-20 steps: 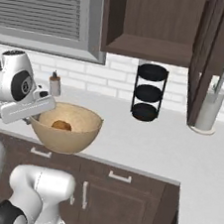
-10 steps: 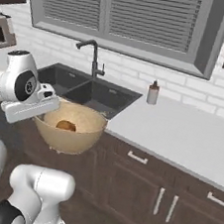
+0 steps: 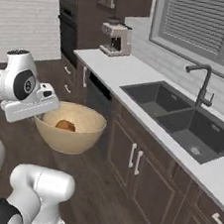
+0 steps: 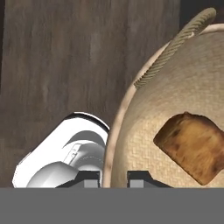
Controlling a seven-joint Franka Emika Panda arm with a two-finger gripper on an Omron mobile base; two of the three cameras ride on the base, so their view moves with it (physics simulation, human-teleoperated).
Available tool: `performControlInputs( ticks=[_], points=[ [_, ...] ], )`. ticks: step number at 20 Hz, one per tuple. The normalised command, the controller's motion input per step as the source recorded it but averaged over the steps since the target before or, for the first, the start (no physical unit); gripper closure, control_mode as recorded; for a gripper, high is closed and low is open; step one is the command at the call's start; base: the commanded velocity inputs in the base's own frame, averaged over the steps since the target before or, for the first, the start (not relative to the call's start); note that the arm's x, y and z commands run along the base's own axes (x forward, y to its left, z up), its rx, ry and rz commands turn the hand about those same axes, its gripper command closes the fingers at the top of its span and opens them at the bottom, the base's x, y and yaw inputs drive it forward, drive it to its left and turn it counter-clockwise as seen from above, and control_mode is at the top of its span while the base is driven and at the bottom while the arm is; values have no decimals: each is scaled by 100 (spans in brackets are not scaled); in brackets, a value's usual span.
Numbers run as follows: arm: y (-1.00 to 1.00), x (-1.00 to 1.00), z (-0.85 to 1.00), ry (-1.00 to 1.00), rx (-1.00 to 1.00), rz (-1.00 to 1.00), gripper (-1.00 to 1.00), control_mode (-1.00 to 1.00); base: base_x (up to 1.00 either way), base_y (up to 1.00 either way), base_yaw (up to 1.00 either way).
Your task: Open the cabinet, pick up the bread from the cabinet and place it in the basket. Then move the basket to the dining counter.
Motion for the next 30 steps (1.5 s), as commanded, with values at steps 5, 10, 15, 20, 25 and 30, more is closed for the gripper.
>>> performControlInputs(
  ticks=[5, 10, 15, 20, 25, 30],
  points=[
    [0, 0, 0, 0, 0, 0, 100, 100, -79, 0, 60],
    [0, 0, 0, 0, 0, 0, 100, 100, -96, -10, 48],
    [0, 0, 0, 0, 0, 0, 100, 100, -80, 23, 28],
    [0, 0, 0, 0, 0, 0, 100, 100, -31, 87, 20],
    [0, 0, 0, 0, 0, 0, 100, 100, 0, 100, 36],
    [0, 0, 0, 0, 0, 0, 100, 100, -11, 100, 20]
  ],
)
